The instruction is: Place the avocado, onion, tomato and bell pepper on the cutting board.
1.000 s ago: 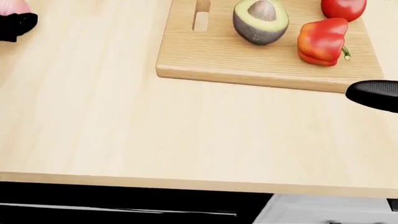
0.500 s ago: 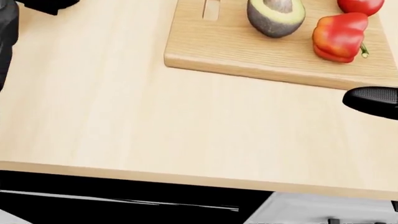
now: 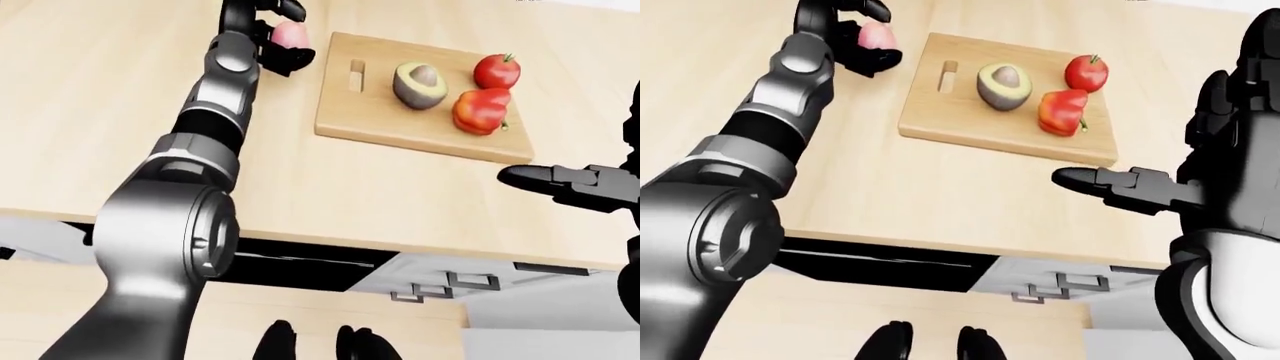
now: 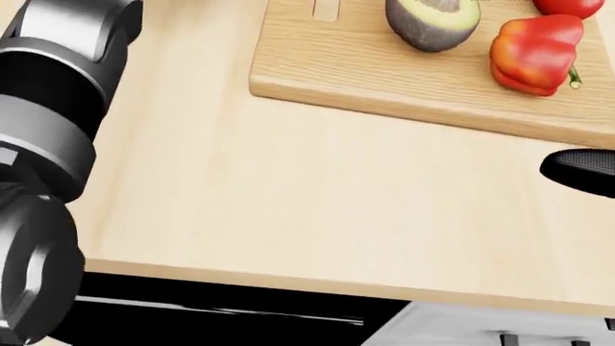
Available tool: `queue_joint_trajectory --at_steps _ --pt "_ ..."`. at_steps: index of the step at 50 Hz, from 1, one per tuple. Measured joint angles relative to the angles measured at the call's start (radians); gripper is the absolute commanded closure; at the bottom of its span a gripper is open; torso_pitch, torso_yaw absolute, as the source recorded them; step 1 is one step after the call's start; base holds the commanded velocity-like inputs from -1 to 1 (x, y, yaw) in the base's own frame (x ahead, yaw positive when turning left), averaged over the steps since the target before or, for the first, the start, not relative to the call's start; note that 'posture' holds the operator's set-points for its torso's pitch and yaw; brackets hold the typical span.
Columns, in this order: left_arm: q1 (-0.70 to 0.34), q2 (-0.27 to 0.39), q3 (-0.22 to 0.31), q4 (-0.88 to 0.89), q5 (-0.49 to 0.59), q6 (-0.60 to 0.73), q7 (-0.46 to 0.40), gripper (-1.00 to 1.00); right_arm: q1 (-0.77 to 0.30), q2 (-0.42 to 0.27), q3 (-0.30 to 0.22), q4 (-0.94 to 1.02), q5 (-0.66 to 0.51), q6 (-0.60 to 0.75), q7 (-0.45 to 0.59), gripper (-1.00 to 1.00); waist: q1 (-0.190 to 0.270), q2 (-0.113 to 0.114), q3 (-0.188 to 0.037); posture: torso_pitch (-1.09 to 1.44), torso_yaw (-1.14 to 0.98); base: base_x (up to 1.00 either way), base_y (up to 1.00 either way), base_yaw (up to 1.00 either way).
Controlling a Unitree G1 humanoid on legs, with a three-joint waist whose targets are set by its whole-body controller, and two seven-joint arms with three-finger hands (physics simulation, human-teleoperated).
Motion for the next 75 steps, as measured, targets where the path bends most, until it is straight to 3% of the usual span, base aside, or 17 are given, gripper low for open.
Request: queue_joint_trajectory --at_steps 12,17,23,32,39,75 --pt "-0.027 -0.035 0.002 0.004 -0.009 0.004 -0.012 0.89 0.008 -0.023 -0.026 -0.003 0.053 -0.010 -0.026 -1.00 0.012 -0.008 0.002 0.41 0.15 0.00 0.00 0.00" --pt "-0.034 -0.041 0.003 0.006 -0.009 0.011 -0.016 0.92 0.030 -0.033 -0.039 -0.001 0.077 -0.025 -0.039 -1.00 0.015 -0.011 -0.007 0.36 0.15 0.00 0.00 0.00" --pt "-0.039 -0.057 0.007 0.008 -0.013 0.018 -0.021 0.96 0.049 -0.056 -0.055 -0.004 0.120 -0.042 -0.066 -1.00 0.020 -0.013 -0.036 0.30 0.15 0.00 0.00 0.00" --pt "-0.038 -0.073 0.010 0.005 -0.018 0.011 -0.022 0.96 0.081 -0.091 -0.080 -0.007 0.186 -0.074 -0.114 -1.00 0.016 -0.014 -0.097 0.24 0.15 0.00 0.00 0.00" --pt "-0.024 -0.095 0.010 0.000 -0.017 0.005 -0.030 0.96 0.079 -0.106 -0.091 -0.010 0.218 -0.076 -0.135 -1.00 0.005 -0.012 -0.119 0.24 0.15 0.00 0.00 0.00" --pt "-0.012 -0.172 0.010 0.014 -0.002 0.003 -0.063 0.97 0.191 -0.157 -0.159 -0.009 0.304 -0.155 -0.174 -1.00 -0.022 -0.020 -0.121 0.24 0.15 0.00 0.00 0.00"
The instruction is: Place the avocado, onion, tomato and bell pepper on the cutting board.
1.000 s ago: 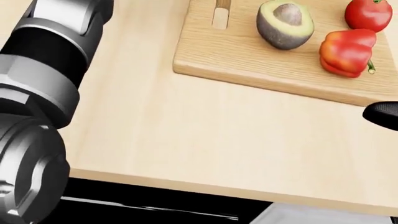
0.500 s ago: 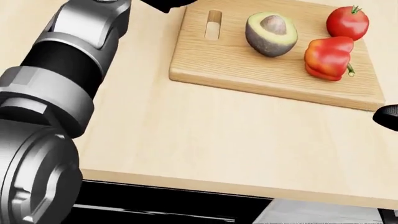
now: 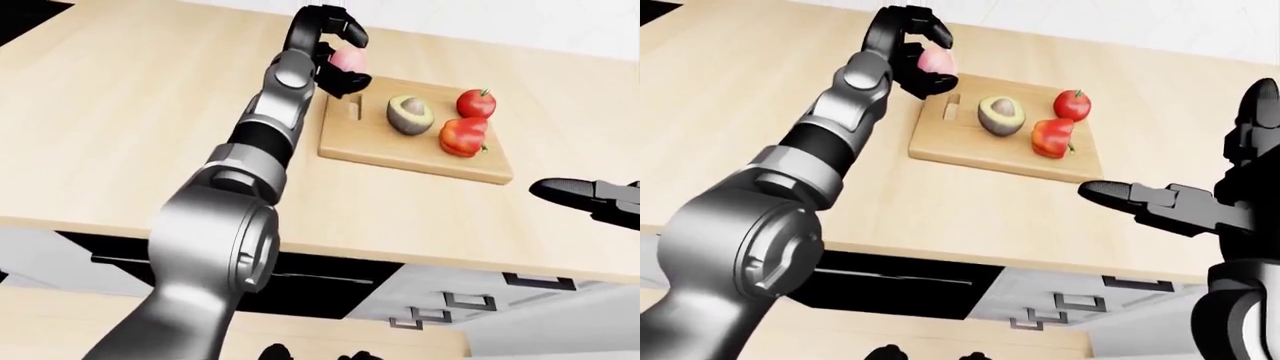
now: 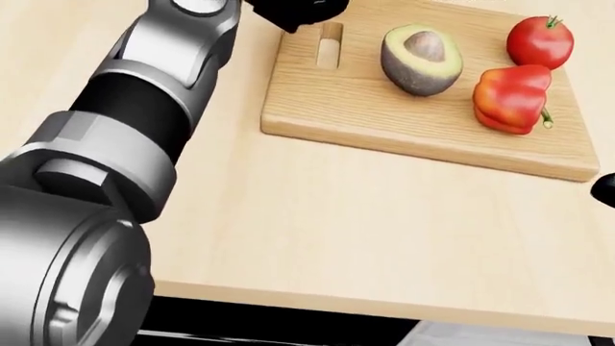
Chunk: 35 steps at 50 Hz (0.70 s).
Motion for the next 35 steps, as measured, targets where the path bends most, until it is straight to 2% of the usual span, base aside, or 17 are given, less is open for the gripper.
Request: queue_joint_trajectory --at_steps 17,23,26,28,29,33,35 --pt "0.002 -0.042 -0.008 -0.003 0.004 -0.004 -0.022 0.97 0.018 -0.018 -0.016 -0.001 0.032 -0.013 -0.019 -1.00 0.007 -0.003 -0.001 0.24 0.15 0.00 0.00 0.00" --pt "0.006 -0.055 -0.012 0.001 0.007 -0.003 -0.034 0.95 0.050 -0.038 -0.059 -0.002 0.065 -0.028 -0.022 -1.00 0.008 -0.004 0.000 0.24 0.15 0.00 0.00 0.00" --pt "0.009 -0.056 -0.011 0.000 0.007 -0.002 -0.033 0.91 0.055 -0.044 -0.059 -0.002 0.074 -0.038 -0.034 -1.00 0.006 -0.005 0.000 0.24 0.15 0.00 0.00 0.00" --pt "0.010 -0.058 -0.011 -0.001 0.007 -0.002 -0.034 0.81 0.056 -0.044 -0.051 -0.003 0.075 -0.042 -0.038 -1.00 0.006 -0.005 0.000 0.24 0.15 0.00 0.00 0.00" --pt "0.010 -0.058 -0.011 0.000 0.007 -0.002 -0.035 0.65 0.056 -0.044 -0.047 -0.003 0.075 -0.044 -0.039 -1.00 0.006 -0.006 0.000 0.24 0.15 0.00 0.00 0.00" --pt "0.008 -0.056 -0.010 -0.001 0.006 0.001 -0.036 0.55 0.062 -0.042 -0.048 -0.003 0.074 -0.046 -0.036 -1.00 0.005 -0.006 0.000 0.24 0.15 0.00 0.00 0.00" --pt "0.008 -0.056 -0.010 -0.001 0.005 0.002 -0.035 0.37 0.063 -0.040 -0.045 -0.002 0.069 -0.049 -0.036 -1.00 0.005 -0.006 0.000 0.24 0.15 0.00 0.00 0.00"
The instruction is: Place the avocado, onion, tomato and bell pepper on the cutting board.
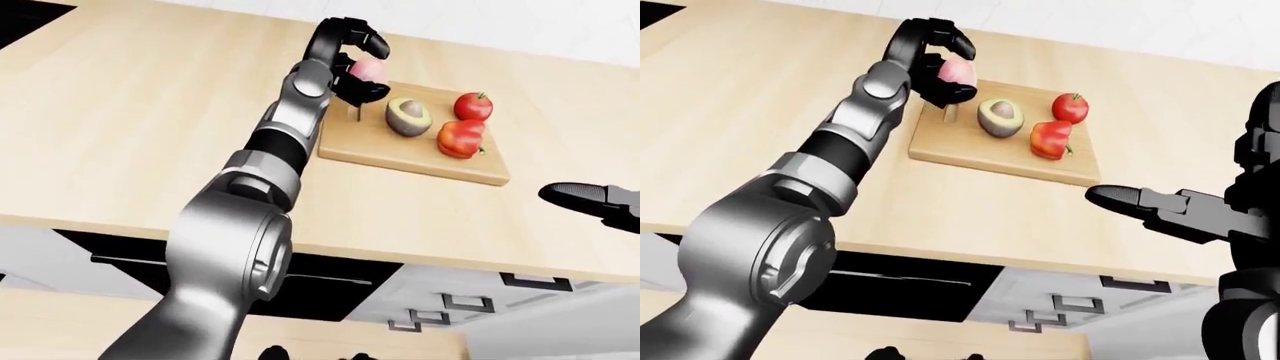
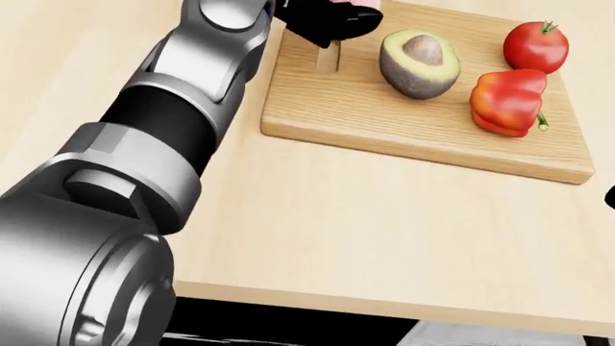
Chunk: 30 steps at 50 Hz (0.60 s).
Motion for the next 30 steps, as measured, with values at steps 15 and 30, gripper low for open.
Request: queue_joint_trajectory --at_steps 15,30 --pt "0.001 0.000 0.001 0.000 -0.003 -0.002 -0.014 -0.16 -0.005 0.003 -0.010 0.000 -0.005 0.006 0.007 -1.00 -0.003 -0.001 0.000 0.24 0.15 0.00 0.00 0.00" --pt "-0.002 0.000 0.002 -0.003 -0.007 -0.005 -0.013 -0.72 0.013 0.003 0.001 0.000 -0.012 -0.011 0.008 -1.00 -0.005 0.000 -0.003 0.24 0.15 0.00 0.00 0.00"
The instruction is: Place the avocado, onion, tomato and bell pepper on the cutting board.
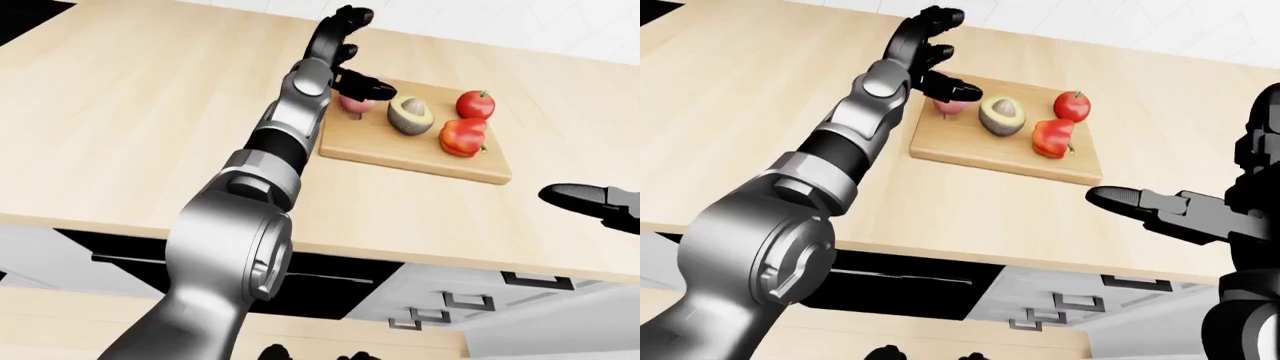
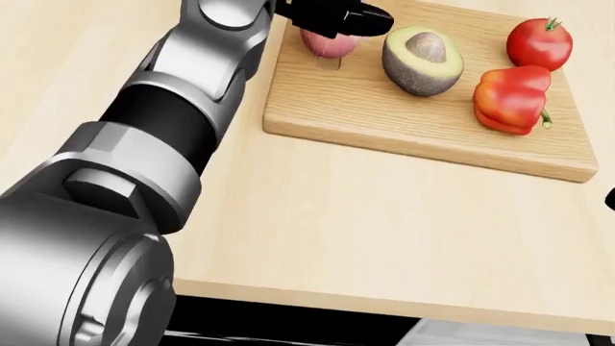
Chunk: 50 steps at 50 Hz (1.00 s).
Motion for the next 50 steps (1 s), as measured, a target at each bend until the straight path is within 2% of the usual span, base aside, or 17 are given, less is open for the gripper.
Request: queue_joint_trajectory --at_steps 4,7,8,18,27,30,32,40,44,50 --pt "0.000 0.001 0.001 0.001 -0.001 0.000 0.004 -0.73 0.000 0.003 0.009 0.001 -0.007 -0.002 0.001 -1.00 0.000 0.000 0.000 0.24 0.15 0.00 0.00 0.00" --pt "-0.001 0.002 0.005 0.001 -0.004 -0.001 0.014 -0.98 0.003 0.005 0.012 0.001 -0.012 -0.004 0.003 -1.00 0.000 0.001 0.000 0.24 0.15 0.00 0.00 0.00" --pt "-0.002 0.002 0.007 0.001 -0.006 -0.002 0.018 -1.00 0.003 0.006 0.013 0.001 -0.014 -0.005 0.004 -1.00 -0.001 0.001 0.000 0.24 0.15 0.00 0.00 0.00" --pt "-0.015 0.014 0.024 0.001 -0.030 -0.034 0.086 -1.00 -0.048 0.026 0.054 0.002 -0.042 0.026 0.007 -1.00 -0.002 0.002 -0.006 0.20 0.15 0.00 0.00 0.00" --pt "-0.021 0.030 0.009 0.002 -0.018 -0.043 0.141 -1.00 -0.086 0.062 0.110 0.002 -0.099 0.045 0.024 -1.00 -0.005 0.003 -0.058 0.11 0.15 0.00 0.00 0.00" --pt "-0.063 0.122 -0.004 -0.004 -0.019 0.014 0.066 -1.00 -0.098 0.085 0.140 -0.004 -0.133 0.047 0.041 -1.00 -0.016 0.007 -0.071 0.08 0.15 0.00 0.00 0.00" --pt "-0.076 0.165 -0.014 -0.031 -0.019 0.031 0.053 -1.00 -0.102 0.105 0.149 0.002 -0.163 0.055 0.056 -1.00 -0.015 0.011 -0.086 0.06 0.15 0.00 0.00 0.00" --pt "-0.073 0.231 -0.063 -0.071 -0.005 0.045 0.026 -1.00 -0.190 0.190 0.202 -0.001 -0.310 0.120 0.154 -1.00 -0.016 0.016 -0.147 0.00 0.15 0.00 0.00 0.00" --pt "-0.051 0.257 -0.072 -0.085 -0.002 0.060 0.017 -1.00 -0.223 0.231 0.215 0.002 -0.396 0.153 0.216 -1.00 -0.019 0.018 -0.153 0.00 0.15 0.00 0.00 0.00" --pt "-0.021 0.285 -0.081 -0.123 -0.012 0.092 0.006 -1.00 -0.265 0.280 0.236 0.006 -0.504 0.194 0.295 -1.00 -0.023 0.019 -0.149 0.00 0.15 0.00 0.00 0.00"
